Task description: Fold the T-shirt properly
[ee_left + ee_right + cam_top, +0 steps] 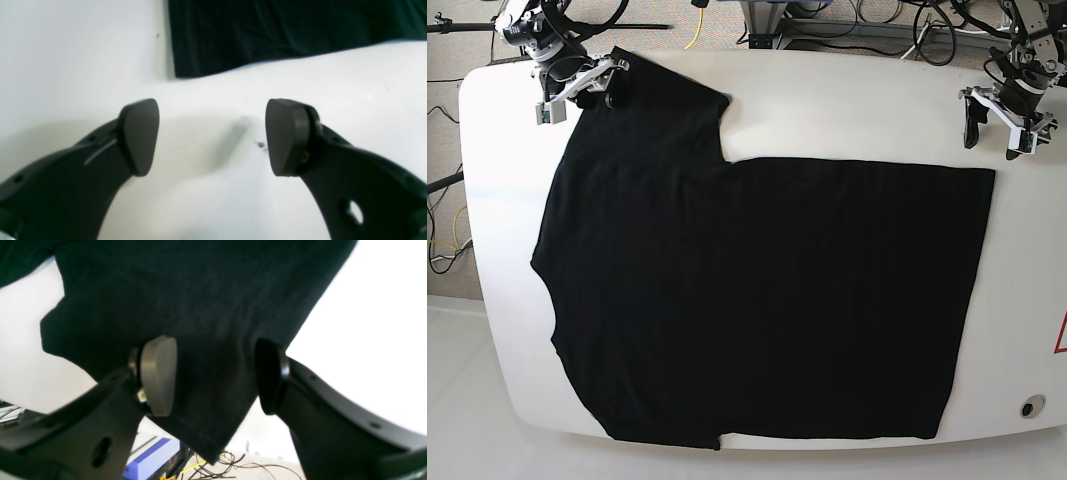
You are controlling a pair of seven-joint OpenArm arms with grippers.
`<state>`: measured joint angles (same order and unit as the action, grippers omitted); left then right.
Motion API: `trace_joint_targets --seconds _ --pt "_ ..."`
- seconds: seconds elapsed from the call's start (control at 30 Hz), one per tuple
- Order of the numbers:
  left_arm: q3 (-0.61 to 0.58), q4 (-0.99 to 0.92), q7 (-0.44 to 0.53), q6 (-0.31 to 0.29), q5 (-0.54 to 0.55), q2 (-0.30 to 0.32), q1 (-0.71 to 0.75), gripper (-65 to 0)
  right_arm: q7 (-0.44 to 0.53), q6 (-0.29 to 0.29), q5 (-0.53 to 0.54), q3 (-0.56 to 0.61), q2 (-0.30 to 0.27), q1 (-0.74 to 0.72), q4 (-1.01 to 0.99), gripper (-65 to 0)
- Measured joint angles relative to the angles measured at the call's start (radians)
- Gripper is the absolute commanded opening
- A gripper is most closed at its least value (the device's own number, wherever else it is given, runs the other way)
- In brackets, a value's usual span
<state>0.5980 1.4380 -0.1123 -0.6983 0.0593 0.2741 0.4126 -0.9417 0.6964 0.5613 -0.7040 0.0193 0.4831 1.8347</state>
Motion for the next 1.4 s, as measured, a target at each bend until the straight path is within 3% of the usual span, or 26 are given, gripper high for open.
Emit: trace_joint_targets --seconds 0.47,1.4 --pt "0.006 0.0 0.008 0.001 -0.005 -0.01 0.0 -18.2 -0.002 0.0 -0.007 -0.003 -0.034 0.001 -0.011 -29.0" --pt "0.006 -0.001 -0.018 0.001 -0.002 -0.011 -0.001 -18.3 0.006 0.0 -0.014 0.0 -0.011 0.0 -0.024 -28.7"
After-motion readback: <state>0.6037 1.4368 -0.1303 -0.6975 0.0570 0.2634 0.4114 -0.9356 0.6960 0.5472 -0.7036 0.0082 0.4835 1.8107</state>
